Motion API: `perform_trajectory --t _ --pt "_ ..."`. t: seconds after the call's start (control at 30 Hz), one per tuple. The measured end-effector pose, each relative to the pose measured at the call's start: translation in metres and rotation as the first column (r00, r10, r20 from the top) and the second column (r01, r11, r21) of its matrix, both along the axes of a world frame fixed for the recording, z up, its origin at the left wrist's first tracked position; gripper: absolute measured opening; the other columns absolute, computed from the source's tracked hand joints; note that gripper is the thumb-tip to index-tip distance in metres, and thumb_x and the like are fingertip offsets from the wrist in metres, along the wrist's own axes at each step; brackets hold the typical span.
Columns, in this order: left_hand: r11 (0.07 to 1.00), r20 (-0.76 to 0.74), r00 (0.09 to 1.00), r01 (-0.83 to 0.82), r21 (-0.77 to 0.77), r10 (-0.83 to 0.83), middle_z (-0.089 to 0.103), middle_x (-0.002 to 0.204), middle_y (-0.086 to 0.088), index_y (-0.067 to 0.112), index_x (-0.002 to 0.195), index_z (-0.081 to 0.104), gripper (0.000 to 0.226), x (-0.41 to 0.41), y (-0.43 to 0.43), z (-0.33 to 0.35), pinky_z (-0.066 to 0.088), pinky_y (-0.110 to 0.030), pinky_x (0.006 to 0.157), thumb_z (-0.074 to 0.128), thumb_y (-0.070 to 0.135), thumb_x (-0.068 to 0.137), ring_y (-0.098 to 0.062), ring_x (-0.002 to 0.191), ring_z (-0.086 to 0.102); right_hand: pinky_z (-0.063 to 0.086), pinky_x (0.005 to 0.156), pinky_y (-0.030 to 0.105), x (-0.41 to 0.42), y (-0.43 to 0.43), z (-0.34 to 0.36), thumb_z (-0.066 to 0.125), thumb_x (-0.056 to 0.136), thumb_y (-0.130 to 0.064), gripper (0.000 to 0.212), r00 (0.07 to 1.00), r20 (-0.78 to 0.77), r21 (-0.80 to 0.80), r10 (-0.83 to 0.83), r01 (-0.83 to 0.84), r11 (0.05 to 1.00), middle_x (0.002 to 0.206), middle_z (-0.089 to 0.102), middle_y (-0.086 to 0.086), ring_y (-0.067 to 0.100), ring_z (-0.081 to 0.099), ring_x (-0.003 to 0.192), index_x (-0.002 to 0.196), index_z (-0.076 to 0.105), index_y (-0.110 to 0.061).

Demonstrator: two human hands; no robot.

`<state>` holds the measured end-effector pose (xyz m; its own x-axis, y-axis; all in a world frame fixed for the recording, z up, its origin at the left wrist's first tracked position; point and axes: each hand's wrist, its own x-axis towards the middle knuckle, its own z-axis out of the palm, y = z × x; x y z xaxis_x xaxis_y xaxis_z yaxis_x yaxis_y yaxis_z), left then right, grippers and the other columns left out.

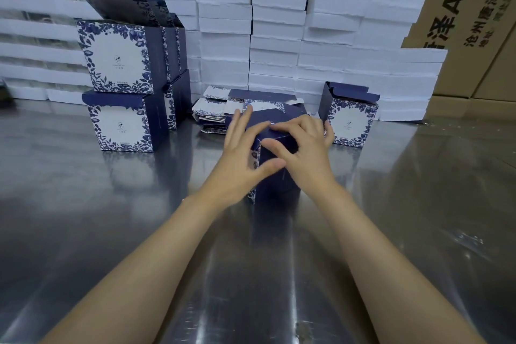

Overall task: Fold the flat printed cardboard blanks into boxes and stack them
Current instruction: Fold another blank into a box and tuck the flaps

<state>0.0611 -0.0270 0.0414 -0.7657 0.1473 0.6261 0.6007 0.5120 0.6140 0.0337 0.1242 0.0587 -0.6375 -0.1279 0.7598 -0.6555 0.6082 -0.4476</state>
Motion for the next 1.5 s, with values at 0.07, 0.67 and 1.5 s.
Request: perform_trajectory --t 0.07,0.67,1.5 --pt "0.998 -0.034 0.999 -0.036 -0.042 0.035 0.030 0.154 0.007 0.018 0.133 0.050 0.062 0.000 -0.003 0.001 0.006 -0.010 0.114 0.058 0.054 0.083 -0.005 0.148 0.002 0.014 0.113 0.046 0.001 -0.001 0.003 0.064 0.079 -0.053 0.030 0.998 -0.054 -0.011 0.016 -0.017 1.000 0.089 0.054 -0.018 0.002 0.047 0.100 0.092 0.072 -0.028" --pt "0.906 0.065 0.979 -0.204 0.372 0.194 0.032 0.150 0.006 0.023 0.128 0.053 0.042 -0.004 -0.016 0.005 0.020 -0.020 0.111 0.047 0.038 0.090 -0.002 0.138 0.025 0.033 0.086 0.034 0.015 -0.012 0.000 0.076 0.074 -0.039 0.032 0.986 -0.163 0.010 0.019 -0.018 1.000 0.087 0.060 -0.001 0.019 0.053 0.090 0.089 0.069 -0.012" --pt "0.992 -0.231 0.965 -0.128 0.007 0.126 0.066 0.109 -0.002 0.006 0.109 0.067 0.024 -0.003 -0.008 0.006 0.032 -0.010 0.096 0.047 0.017 0.101 -0.017 0.113 0.053 0.043 0.087 0.050 -0.006 0.020 -0.001 0.070 0.086 -0.013 0.005 0.977 -0.202 -0.043 0.063 -0.073 0.996 0.087 0.069 -0.002 0.017 0.063 0.088 0.084 0.073 -0.010"
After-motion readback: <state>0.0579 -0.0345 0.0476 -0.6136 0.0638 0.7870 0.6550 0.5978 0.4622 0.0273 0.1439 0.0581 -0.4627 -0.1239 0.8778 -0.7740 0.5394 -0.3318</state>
